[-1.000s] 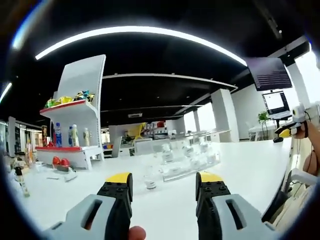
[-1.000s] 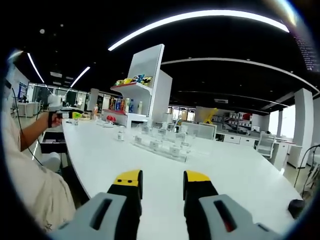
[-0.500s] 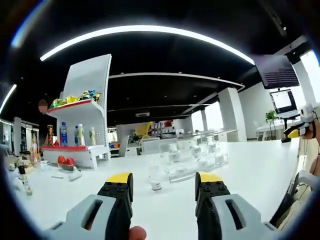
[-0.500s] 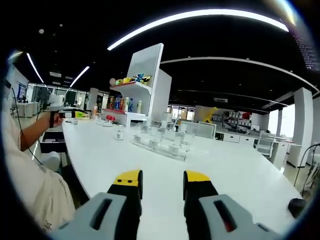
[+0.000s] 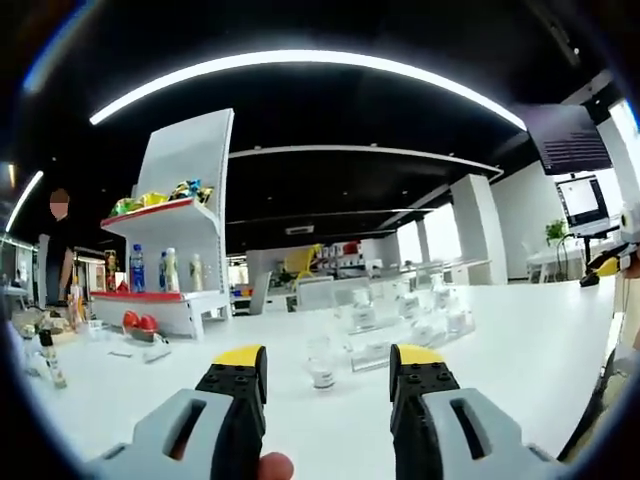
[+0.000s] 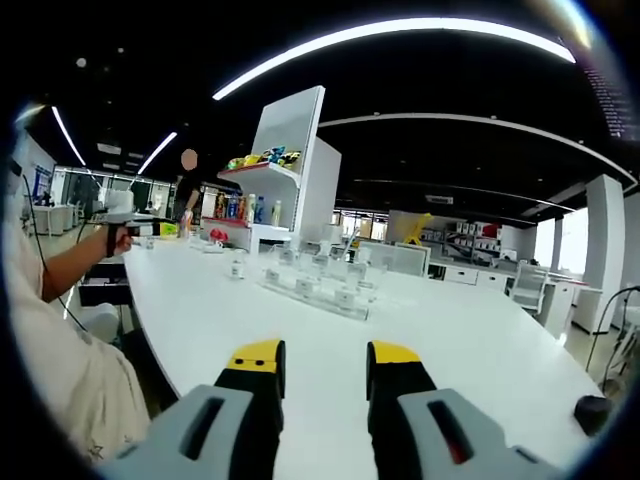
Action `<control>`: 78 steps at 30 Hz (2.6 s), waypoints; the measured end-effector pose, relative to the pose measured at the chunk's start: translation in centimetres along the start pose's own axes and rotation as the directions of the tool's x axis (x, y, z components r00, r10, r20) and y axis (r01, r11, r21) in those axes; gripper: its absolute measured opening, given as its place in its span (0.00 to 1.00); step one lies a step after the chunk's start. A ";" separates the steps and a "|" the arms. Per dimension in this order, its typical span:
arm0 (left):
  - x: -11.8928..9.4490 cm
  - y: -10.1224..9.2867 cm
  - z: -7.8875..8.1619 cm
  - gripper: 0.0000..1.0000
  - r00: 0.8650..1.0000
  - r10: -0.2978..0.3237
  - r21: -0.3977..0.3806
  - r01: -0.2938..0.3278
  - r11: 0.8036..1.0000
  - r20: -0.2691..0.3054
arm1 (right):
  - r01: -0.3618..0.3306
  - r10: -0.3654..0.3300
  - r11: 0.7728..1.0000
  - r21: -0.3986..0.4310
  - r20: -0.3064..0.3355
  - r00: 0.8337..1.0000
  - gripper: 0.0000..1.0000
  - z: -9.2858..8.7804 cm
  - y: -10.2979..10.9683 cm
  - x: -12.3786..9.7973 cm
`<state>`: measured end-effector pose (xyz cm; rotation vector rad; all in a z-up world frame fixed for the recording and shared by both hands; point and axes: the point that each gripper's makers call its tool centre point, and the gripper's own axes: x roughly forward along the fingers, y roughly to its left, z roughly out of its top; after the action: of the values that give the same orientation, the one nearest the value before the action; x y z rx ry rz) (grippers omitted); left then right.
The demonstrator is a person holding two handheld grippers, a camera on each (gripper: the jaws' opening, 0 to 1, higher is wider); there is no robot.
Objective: Identify the label on the chemical reagent bottle, grasp the chemical reagent bottle, and place it in the designated position on the reagent rack
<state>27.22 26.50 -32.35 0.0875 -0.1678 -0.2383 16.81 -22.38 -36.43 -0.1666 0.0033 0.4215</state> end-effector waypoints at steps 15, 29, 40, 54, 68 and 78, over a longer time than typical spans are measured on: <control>2.2 -0.1 -0.7 0.49 1.000 0.012 -0.022 -0.013 1.000 -0.014 | -0.001 0.001 1.000 0.001 -0.012 1.000 0.32 0.0 0.0 0.4; 5.4 -0.4 -1.9 0.49 0.999 0.020 -0.031 -0.021 0.999 -0.043 | -0.002 0.002 1.000 0.018 -0.034 0.999 0.32 -0.4 -0.9 1.7; 8.1 0.3 -2.9 0.49 0.996 0.064 0.003 -0.064 0.998 -0.057 | -0.012 0.014 0.999 0.031 -0.068 0.998 0.32 -1.3 -1.1 3.3; 12.7 -0.4 -4.2 0.48 0.993 0.087 -0.005 -0.088 0.996 -0.073 | -0.021 0.025 0.999 0.040 -0.087 0.996 0.32 -1.9 -1.3 4.3; 15.3 -0.1 -5.9 0.47 0.986 0.142 0.013 -0.141 0.990 -0.083 | -0.019 0.024 0.999 0.046 -0.106 0.994 0.32 -2.6 -1.5 4.8; 16.6 0.4 -6.3 0.47 0.983 0.177 0.045 -0.175 0.984 -0.054 | -0.005 0.010 0.999 0.046 -0.104 0.995 0.32 -2.5 -2.0 4.6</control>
<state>44.34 23.25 -35.94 0.1185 -0.1218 -0.0558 21.91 -22.72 -38.77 -0.1436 0.1160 0.4194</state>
